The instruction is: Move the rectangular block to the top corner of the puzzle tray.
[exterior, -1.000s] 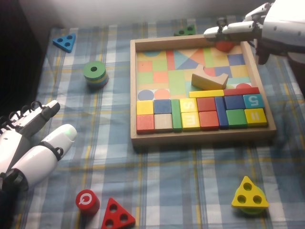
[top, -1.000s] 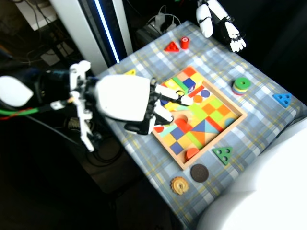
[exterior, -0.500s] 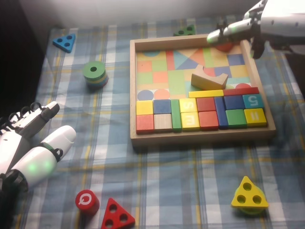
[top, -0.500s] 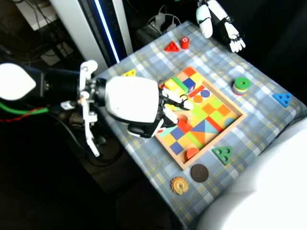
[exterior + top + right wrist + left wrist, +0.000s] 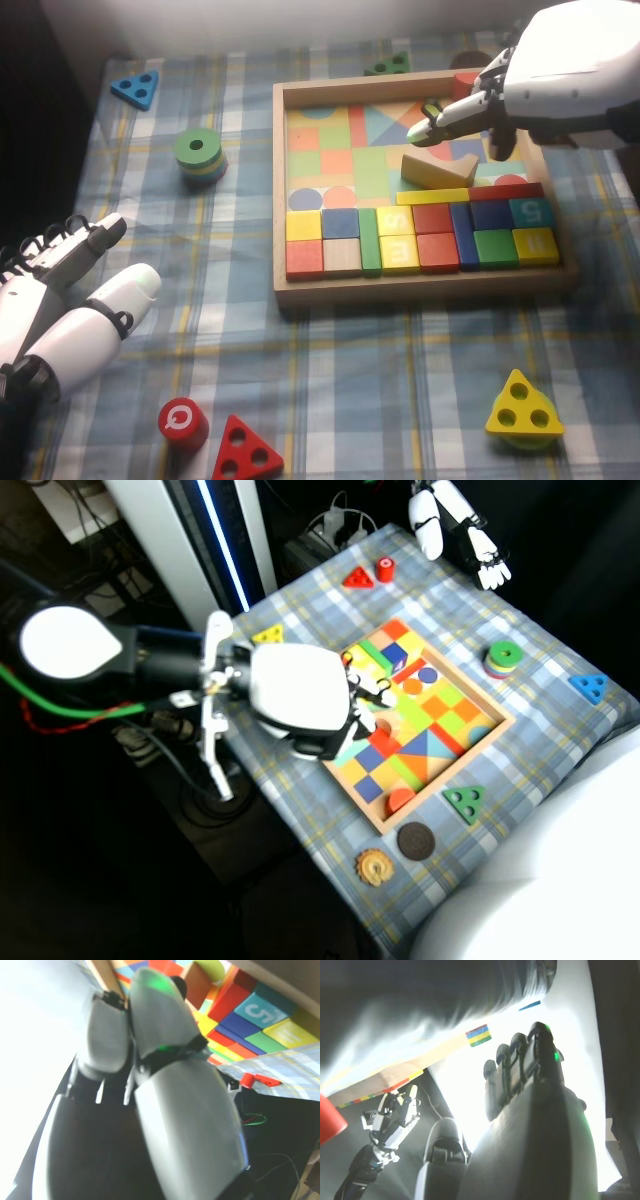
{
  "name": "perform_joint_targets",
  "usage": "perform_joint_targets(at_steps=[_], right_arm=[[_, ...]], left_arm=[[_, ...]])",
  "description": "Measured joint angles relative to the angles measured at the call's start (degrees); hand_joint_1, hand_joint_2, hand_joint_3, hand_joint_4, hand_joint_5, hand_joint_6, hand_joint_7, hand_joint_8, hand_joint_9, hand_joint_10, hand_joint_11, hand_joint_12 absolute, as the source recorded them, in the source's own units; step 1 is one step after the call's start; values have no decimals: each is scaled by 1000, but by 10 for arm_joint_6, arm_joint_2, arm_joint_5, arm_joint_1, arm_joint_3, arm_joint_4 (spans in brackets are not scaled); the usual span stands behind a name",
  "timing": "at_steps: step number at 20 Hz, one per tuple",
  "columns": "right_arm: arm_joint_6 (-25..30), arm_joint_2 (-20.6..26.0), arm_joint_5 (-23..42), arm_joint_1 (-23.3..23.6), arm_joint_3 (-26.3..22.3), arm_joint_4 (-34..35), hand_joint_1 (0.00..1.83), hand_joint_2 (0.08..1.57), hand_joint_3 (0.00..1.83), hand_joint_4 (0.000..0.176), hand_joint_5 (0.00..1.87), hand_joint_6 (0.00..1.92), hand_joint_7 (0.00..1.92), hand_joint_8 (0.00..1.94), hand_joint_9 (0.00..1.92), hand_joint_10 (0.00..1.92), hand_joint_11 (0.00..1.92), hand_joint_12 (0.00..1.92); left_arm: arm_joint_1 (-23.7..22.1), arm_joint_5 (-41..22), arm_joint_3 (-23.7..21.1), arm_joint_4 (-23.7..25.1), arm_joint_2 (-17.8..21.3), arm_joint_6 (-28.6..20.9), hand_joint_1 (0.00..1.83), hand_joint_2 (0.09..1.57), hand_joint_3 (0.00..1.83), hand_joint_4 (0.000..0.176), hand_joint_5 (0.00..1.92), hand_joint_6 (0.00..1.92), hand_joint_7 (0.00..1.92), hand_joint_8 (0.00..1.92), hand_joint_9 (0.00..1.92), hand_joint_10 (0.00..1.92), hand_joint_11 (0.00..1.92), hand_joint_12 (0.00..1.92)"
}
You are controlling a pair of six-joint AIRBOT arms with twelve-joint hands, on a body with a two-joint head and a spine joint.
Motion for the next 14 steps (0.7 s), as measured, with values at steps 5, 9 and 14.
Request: perform_joint_targets(at_steps=[5,9,14], right_arm=[[18,-2,-2,0,2,-31,1633,1109,11,7,400,4,1188,1941,1376,1921,1415,1921],[30,-7,-2,0,5,-44,1644,1119,13,20,377,0,1204,1941,1376,1921,1383,1921],[56,-7,-8,-2,9,-75,1652,1128,8,74,357,2,1120,1941,1307,1921,1340,1921]], left_arm=[[0,0,0,2,0,0,0,1265,0,35,313,5,240,3,121,6,4,1],[0,0,0,0,0,0,0,1265,0,39,316,5,242,3,122,6,0,0],[0,1,-1,0,0,0,0,1265,0,51,316,3,258,6,140,10,24,13]])
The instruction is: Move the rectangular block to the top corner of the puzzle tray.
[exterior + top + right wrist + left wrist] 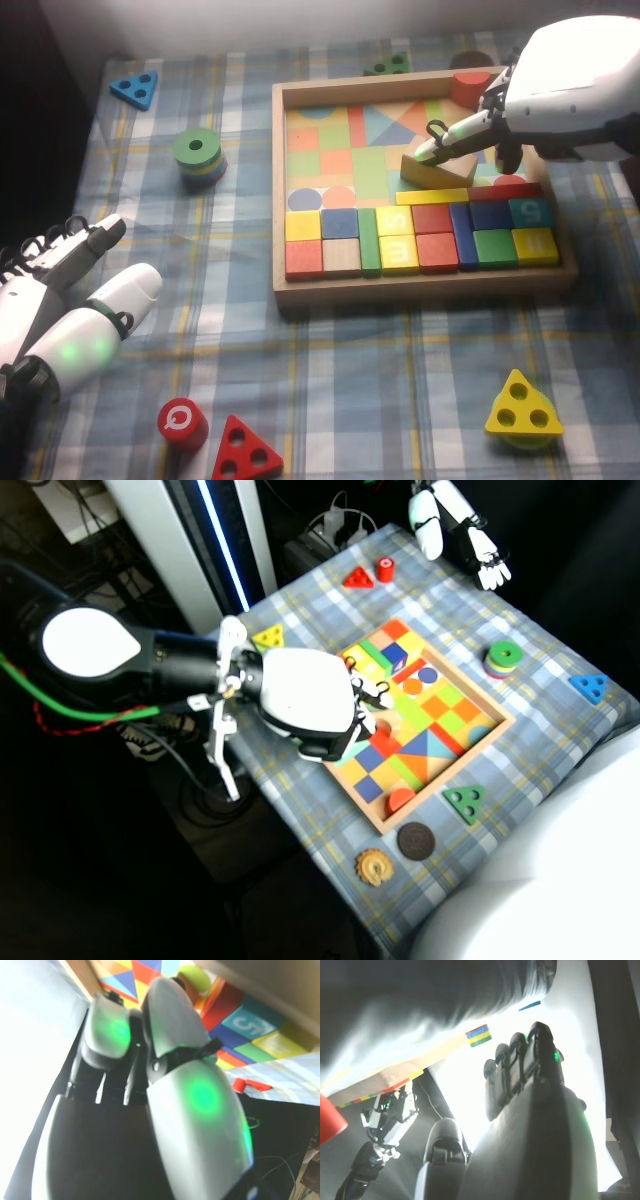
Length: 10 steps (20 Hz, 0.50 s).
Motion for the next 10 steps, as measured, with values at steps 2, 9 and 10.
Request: perform_joint_targets(at_steps=[2,9,10], right_arm=[[7,0,-2,0,1,-11,1671,1133,9,77,366,3,1126,1941,1319,1921,1363,1921],[25,0,-12,0,7,-26,1606,1159,13,91,375,1,1148,1941,1343,1921,1404,1921],[25,0,-15,0,8,-26,1593,1163,14,84,375,1,1143,1941,1342,1921,1414,1921]], left_arm=[[0,3,0,2,0,0,0,1270,2,52,309,0,253,2,131,4,4,7],[0,4,0,2,0,0,0,1263,0,54,310,0,255,1,125,0,1,11],[0,4,0,2,0,0,0,1262,0,54,310,0,257,1,135,5,18,19]])
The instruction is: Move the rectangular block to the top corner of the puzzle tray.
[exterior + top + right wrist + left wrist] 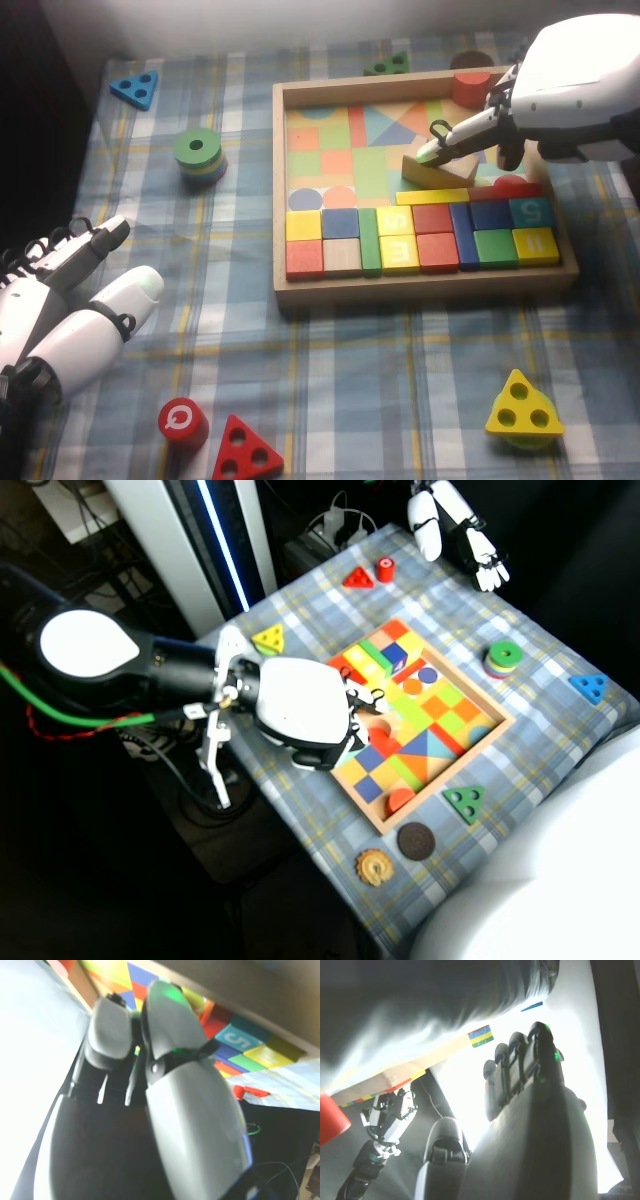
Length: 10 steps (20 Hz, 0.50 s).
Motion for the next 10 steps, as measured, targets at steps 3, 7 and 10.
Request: perform_joint_targets(at_steps=[3,7,10], right_arm=[[2,0,-3,0,2,-5,1557,1189,23,88,374,3,1145,1941,1356,1921,1428,1921],[3,1,-6,0,3,-7,1572,1190,20,80,358,2,1123,1941,1341,1921,1425,1921],[5,2,-8,0,12,-10,1588,1192,19,82,364,1,1104,1941,1319,1921,1402,1921]], left_arm=[[0,1,0,0,0,0,0,1257,0,64,308,0,252,1,122,2,2,1],[0,2,0,0,0,0,0,1268,3,51,308,2,247,1,124,4,11,5],[0,3,0,0,0,0,0,1271,3,49,304,0,247,1,116,0,0,2]])
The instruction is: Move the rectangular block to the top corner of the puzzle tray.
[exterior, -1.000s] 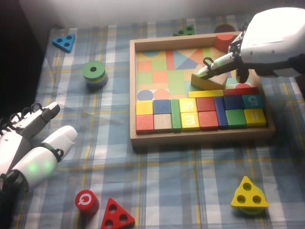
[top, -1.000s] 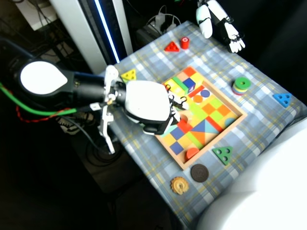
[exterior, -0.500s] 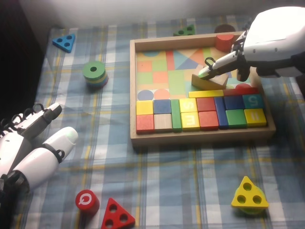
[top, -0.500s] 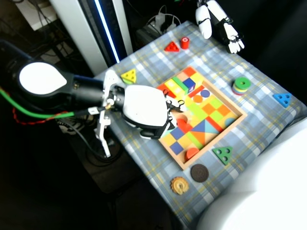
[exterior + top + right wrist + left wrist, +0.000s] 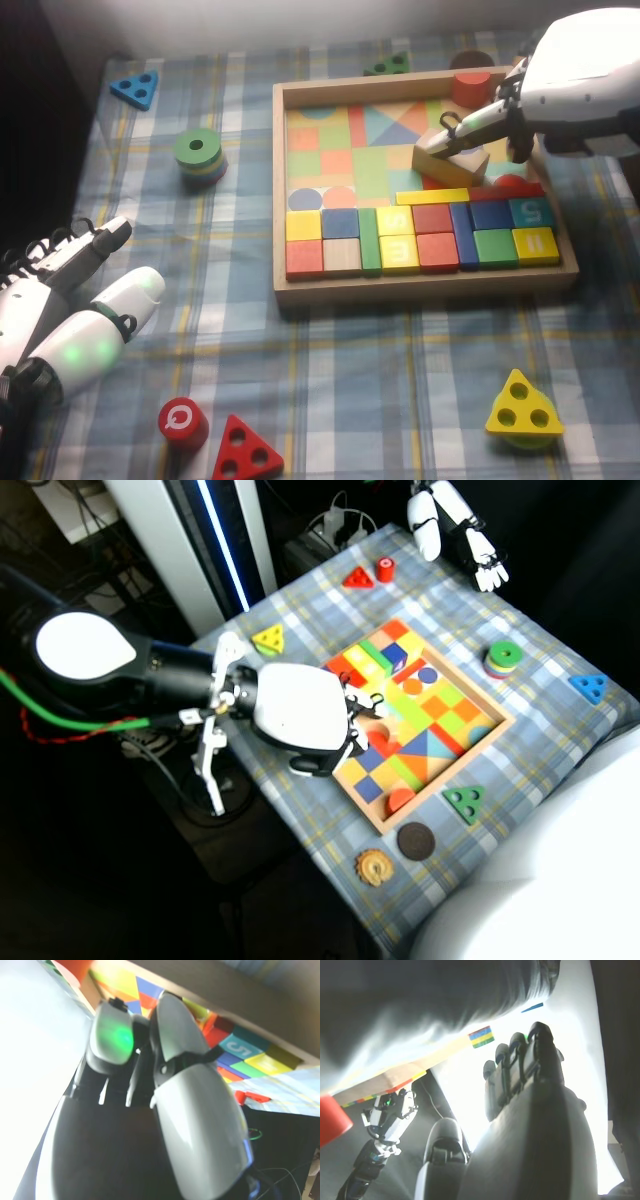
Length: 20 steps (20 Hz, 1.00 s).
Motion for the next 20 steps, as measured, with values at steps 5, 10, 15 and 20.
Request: perform_joint_targets(at_steps=[5,10,15,20], right_arm=[[1,-1,1,0,9,0,1636,1175,12,119,370,1,1204,1941,1399,1921,1394,1921],[3,-2,2,0,22,1,1580,1174,10,124,341,2,1134,1941,1313,1921,1363,1921],[3,-2,-8,0,30,0,1634,1159,0,83,347,2,1116,1941,1297,1921,1370,1921],[3,-2,-14,2,27,-1,1641,1168,2,66,327,1,1179,1941,1363,1921,1434,1921]], left_arm=[[0,1,0,-1,0,0,0,1268,0,61,298,0,239,0,115,0,0,2],[0,1,0,0,0,0,0,1276,2,40,316,5,251,3,130,5,7,6],[0,1,0,0,0,0,0,1272,1,37,320,3,254,3,127,4,9,9],[0,2,0,0,0,0,0,1266,0,49,318,3,247,1,121,0,1,8]])
